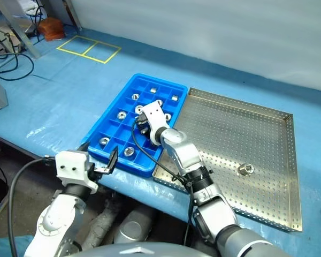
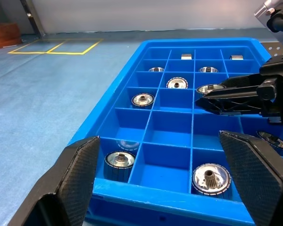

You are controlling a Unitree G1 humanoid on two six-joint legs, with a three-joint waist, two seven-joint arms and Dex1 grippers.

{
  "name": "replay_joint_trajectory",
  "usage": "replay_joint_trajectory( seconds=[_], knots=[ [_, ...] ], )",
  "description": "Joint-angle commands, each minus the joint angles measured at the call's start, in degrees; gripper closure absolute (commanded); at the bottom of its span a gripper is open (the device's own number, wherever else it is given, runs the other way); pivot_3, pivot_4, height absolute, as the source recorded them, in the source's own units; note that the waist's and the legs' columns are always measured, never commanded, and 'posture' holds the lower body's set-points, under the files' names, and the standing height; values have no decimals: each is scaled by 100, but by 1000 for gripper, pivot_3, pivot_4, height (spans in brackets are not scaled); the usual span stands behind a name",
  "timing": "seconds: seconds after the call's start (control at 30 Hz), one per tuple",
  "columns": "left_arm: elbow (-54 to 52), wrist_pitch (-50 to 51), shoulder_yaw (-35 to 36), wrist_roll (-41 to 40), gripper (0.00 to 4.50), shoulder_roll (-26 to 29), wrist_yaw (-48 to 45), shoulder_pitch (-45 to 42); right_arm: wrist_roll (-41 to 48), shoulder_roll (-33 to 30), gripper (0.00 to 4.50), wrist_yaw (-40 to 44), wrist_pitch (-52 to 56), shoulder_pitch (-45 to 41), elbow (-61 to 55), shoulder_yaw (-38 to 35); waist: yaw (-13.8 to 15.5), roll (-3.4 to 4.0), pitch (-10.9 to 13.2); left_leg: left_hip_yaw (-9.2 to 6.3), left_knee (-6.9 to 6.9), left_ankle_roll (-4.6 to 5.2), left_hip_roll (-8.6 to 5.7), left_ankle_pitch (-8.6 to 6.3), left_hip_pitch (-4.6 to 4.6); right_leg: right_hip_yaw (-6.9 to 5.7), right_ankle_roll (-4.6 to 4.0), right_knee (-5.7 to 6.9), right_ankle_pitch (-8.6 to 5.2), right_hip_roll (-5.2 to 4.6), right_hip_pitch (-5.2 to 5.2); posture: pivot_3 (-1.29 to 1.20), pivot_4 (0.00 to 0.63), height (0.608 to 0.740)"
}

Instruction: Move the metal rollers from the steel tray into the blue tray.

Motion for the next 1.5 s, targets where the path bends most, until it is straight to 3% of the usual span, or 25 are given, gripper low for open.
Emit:
replay_joint_trajectory(
  seconds=[0.03, 0.17, 0.33, 0.43, 0.6, 0.8, 0.9, 1.23, 1.5],
  knots=[
    [-12, -11, -35, -25, 107, 60, -62, -31, 12, 64, 1245, -59, -103, -31, -105, -112, -3, 0, 0, 0, 0, 0, 0, 0, 0, 0, 0, 0, 0, 0, 0, 480, 150, 740],
    [18, 41, -41, -82, 107, 129, -176, -94, 9, 52, 7, -106, -20, 37, -414, -170, -41, 1, 0, -1, 2, 0, 0, 0, 1, 0, 0, 0, 0, 0, 2, 422, 150, 740],
    [297, 160, -113, -235, 107, 352, -519, -595, 46, -170, 7, -220, 345, 414, -1548, -298, -215, 6, -3, -4, 11, 0, -2, 0, 0, -2, -1, -1, 0, -1, 6, 285, 150, 740],
    [618, 180, -151, -277, 107, 547, -762, -1089, 102, -463, 7, -196, 754, 824, -2567, -366, -479, 13, -7, -12, 19, 0, -8, 0, -1, -2, 1, -2, 0, -4, 11, 194, 150, 740],
    [1338, 142, -277, -514, 107, 839, -1332, -2086, 180, -954, 7, -317, 1534, 1665, -4201, -629, -1212, 22, -13, -20, 24, 1, -17, 2, -1, 2, 3, 1, 4, -6, 22, 37, 150, 740],
    [2461, -239, -548, -625, 107, 920, -1946, -3322, 89, -1087, 7, -725, 2111, 2517, -5198, -907, -2293, 22, -14, -18, 19, 3, -16, 3, 22, 25, -24, 10, 19, -4, 33, -107, 150, 740],
    [3130, -311, -715, -692, 107, 820, -2245, -3943, 46, -1042, 7, -933, 2230, 2922, -5564, -961, -2609, 22, -14, -17, 17, 5, -13, 4, 36, 46, -23, 21, 18, 2, 33, -160, 150, 740],
    [5420, -1146, -1583, -418, 107, 411, -3147, -5222, -27, -702, 7, -1481, 2494, 4101, -6698, -883, -3041, 21, -17, 11, 22, 15, -18, 8, 47, 110, 24, 39, 15, 6, 21, -281, 150, 740],
    [6430, -1690, -1688, -233, 107, 153, -3408, -5609, -89, -602, 7, -1755, 2513, 4510, -6996, -867, -3445, 20, -18, 47, 24, 41, -16, 17, 49, 157, 62, 34, 35, -7, 13, -346, 150, 740]
  ],
)
